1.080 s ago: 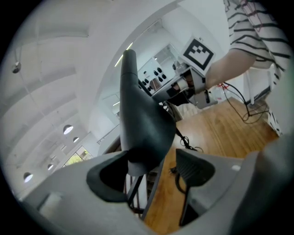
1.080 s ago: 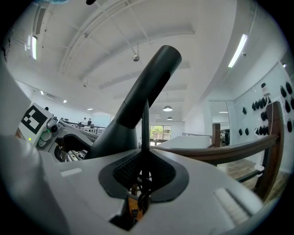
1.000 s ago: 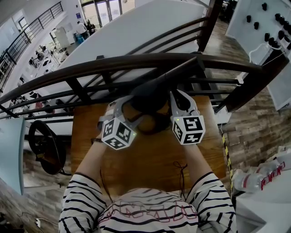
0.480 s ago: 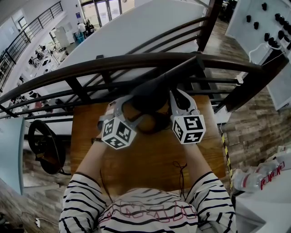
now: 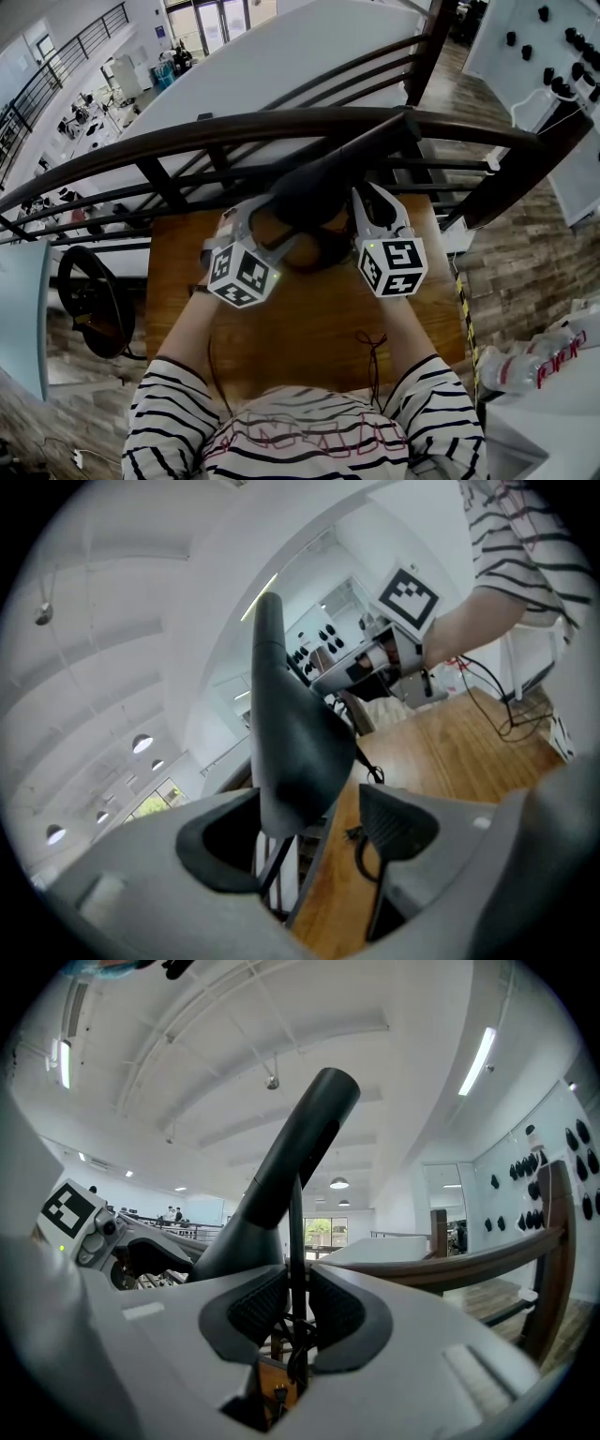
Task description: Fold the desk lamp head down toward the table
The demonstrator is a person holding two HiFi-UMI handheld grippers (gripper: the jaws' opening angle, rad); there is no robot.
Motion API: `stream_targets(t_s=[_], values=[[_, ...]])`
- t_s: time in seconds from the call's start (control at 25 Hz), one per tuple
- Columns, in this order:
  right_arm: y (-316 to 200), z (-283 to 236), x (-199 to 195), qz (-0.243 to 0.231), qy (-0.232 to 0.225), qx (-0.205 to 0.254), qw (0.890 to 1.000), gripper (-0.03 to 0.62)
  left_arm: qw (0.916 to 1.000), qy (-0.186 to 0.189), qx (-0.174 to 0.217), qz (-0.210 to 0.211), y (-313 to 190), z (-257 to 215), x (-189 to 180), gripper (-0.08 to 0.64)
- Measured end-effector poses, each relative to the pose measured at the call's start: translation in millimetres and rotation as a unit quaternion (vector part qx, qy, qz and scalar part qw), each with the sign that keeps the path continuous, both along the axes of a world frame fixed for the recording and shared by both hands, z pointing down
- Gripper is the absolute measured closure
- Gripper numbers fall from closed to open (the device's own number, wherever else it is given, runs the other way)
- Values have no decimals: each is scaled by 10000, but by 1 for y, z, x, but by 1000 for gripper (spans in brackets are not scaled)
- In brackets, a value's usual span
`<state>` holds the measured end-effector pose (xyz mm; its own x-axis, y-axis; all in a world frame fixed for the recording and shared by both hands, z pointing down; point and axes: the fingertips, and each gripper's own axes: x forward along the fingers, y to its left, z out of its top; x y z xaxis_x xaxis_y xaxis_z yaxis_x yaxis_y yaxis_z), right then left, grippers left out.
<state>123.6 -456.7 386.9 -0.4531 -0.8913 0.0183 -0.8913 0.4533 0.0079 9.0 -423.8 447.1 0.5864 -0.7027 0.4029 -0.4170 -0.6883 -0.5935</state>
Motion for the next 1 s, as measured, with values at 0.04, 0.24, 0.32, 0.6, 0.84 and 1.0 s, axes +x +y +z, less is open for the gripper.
stream_targets(t_s=[0.04,0.24,0.32,0.6,0.84,1.0], values=[[2,-1,1,14,-1,7,10000,531,10000,28,7,-4,2,-2,-1,229],[18,-3,4,100,-10,41,9999,531,9998,211,43,7,16,-11,-3,229],[25,-3,6,150,-23,49,9999,531,9995,315,53,23,22,-16,-2,229],[63,-1,4,309,-80,52,9995,532,9978,662,54,86,55,-25,-9,229],[105,2,-12,428,-50,53,9991,541,9950,972,167,153,92,-33,-26,232],[138,0,-23,519,-88,87,9986,549,9922,1207,220,220,122,-40,-38,245]])
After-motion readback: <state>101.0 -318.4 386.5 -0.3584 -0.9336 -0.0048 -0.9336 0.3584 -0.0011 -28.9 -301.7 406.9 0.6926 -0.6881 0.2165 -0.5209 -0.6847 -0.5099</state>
